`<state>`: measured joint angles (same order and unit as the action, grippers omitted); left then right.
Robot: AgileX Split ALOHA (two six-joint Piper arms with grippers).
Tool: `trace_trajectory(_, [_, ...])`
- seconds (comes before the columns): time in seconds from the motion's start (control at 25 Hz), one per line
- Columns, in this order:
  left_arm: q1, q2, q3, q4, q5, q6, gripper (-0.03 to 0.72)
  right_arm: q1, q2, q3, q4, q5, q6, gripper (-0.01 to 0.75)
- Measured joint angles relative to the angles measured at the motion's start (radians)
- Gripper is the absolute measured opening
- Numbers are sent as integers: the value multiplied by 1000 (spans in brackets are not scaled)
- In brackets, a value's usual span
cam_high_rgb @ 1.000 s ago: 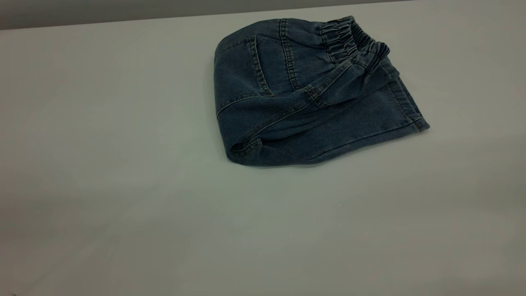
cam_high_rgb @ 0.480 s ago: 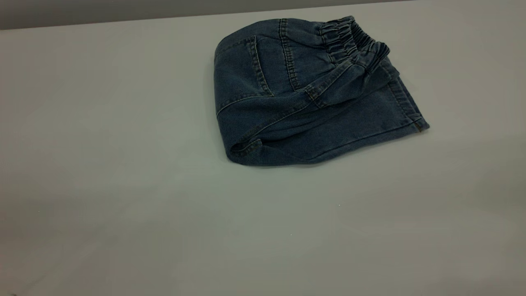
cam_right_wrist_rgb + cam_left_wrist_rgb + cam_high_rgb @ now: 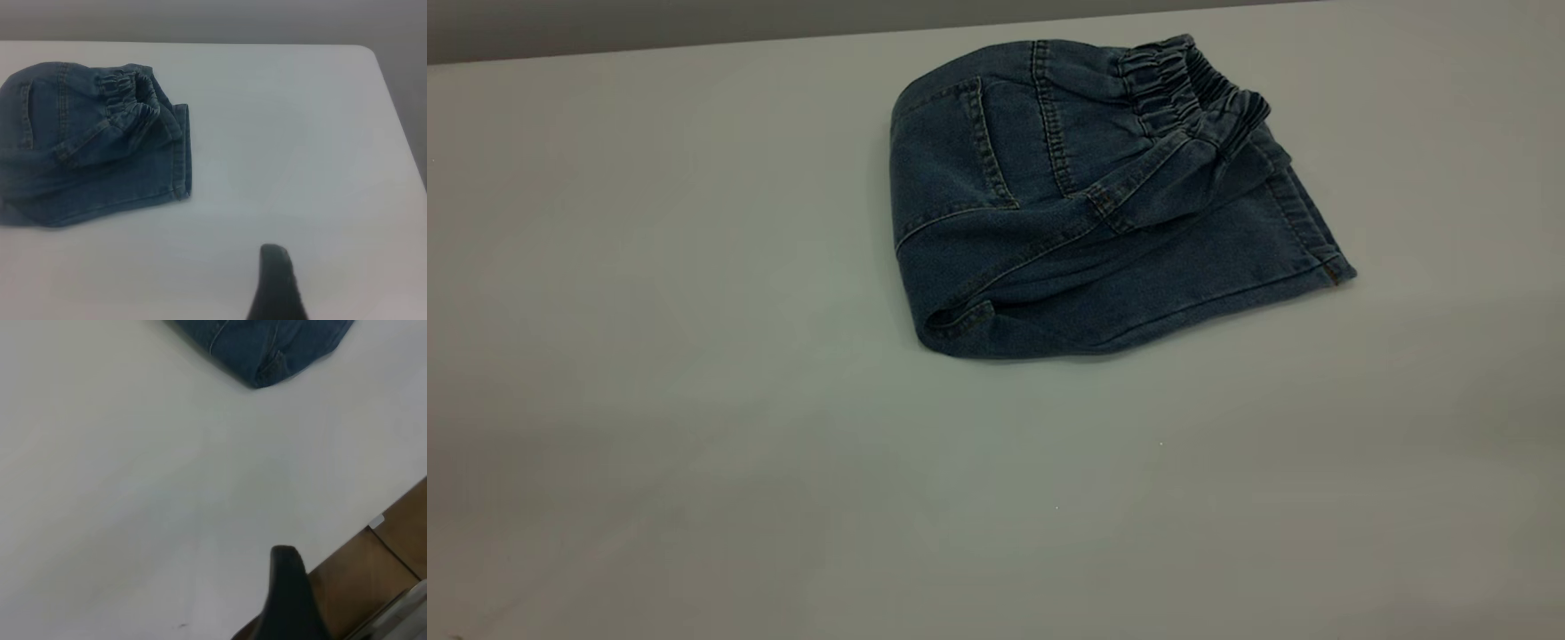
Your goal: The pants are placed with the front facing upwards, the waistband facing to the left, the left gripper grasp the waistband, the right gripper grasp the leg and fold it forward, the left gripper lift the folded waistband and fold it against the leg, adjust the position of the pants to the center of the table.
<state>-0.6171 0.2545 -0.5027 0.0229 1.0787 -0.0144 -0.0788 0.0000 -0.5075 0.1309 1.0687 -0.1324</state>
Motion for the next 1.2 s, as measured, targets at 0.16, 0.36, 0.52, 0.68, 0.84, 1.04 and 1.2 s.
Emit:
trace_trajectory(0.16, [131,0,-1,0,0,0,440,0,0,0,0,0,0,427])
trace_trajectory(0.36, [353,-5,-1,0,0,-1,440,62,0,0,1,0,0,427])
trace_trajectory(0.52, [509,-56,-1,0,1,-1,440,127,0,0,1,0,-1,427])
trace_trajectory(0.68, [609,-134,-1,0,1,-1,440,132,0,0,1,0,0,427])
trace_trajectory(0.84, [616,-191,-1,0,4,-1,440,132,0,0,1,0,0,427])
trace_trajectory(1.04, [610,-220,-1,0,3,-1,440,130,0,0,1,0,0,427])
trace_trajectory(1.2, [604,-257,-1,1,3,-1,440,130,0,0,1,0,-1,427])
